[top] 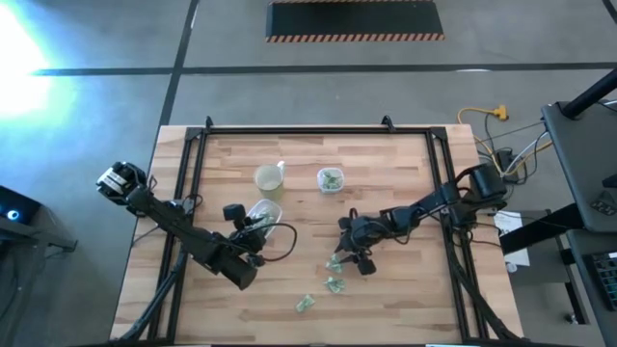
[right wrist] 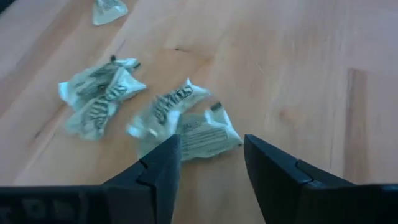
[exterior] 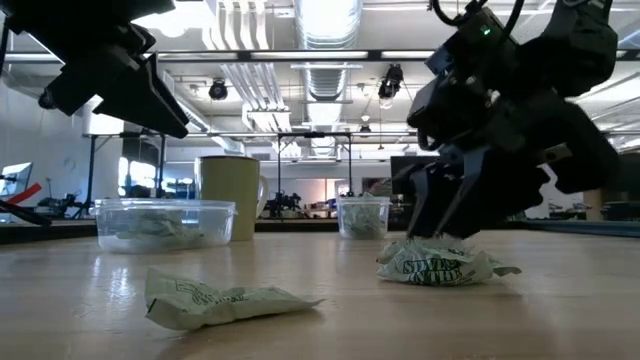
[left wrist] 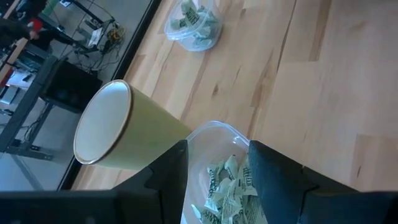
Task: Pick and place items into bin
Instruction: Put the stevia packet into the top transparent bin
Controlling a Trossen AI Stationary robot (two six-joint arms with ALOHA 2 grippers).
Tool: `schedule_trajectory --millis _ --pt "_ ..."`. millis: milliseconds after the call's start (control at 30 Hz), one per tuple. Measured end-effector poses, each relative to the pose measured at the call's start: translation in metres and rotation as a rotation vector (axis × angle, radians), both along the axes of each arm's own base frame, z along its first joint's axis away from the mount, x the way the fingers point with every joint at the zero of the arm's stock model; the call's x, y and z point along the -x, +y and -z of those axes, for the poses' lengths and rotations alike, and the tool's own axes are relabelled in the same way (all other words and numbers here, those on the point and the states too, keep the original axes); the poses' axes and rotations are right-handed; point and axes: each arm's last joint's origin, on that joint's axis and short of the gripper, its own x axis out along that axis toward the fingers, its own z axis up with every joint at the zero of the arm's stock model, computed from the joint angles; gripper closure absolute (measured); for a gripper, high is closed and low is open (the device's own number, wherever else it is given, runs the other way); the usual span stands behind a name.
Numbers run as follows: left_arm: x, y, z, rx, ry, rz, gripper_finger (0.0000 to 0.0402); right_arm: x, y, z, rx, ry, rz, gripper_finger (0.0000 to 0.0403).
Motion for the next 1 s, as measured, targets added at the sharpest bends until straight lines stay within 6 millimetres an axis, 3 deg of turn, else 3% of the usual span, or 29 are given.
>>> schedule_trajectory --millis 267,500,633,900,1000 --pt "-0.0003 -0.0004 0.0004 0.012 0.0 0.002 0.0249 -0.0033 -0.0004 0.0107 -0.005 0.003 0.007 0.0223" --pt "-0.0004 -0.0005 0.0005 0.013 -0.001 0.002 0.0249 -0.0054 -0.0001 0.009 0.022 -0.013 -0.017 0.024" --pt "-0.0001 -0.0003 0.0011 0.012 0.0 0.002 0.0249 -0.0056 -0.0002 0.009 0.063 -0.032 -0.049 0.0273" --pt "0.0013 0.0007 0.0047 0.009 0.007 0.002 0.0249 -0.0057 -0.0001 0.0091 0.125 -0.058 -0.083 0.038" --pt "0.0021 0.0011 0.0062 0.007 0.012 0.003 0.0249 -0.0062 -0.001 0.009 0.156 -0.065 -0.067 0.0392"
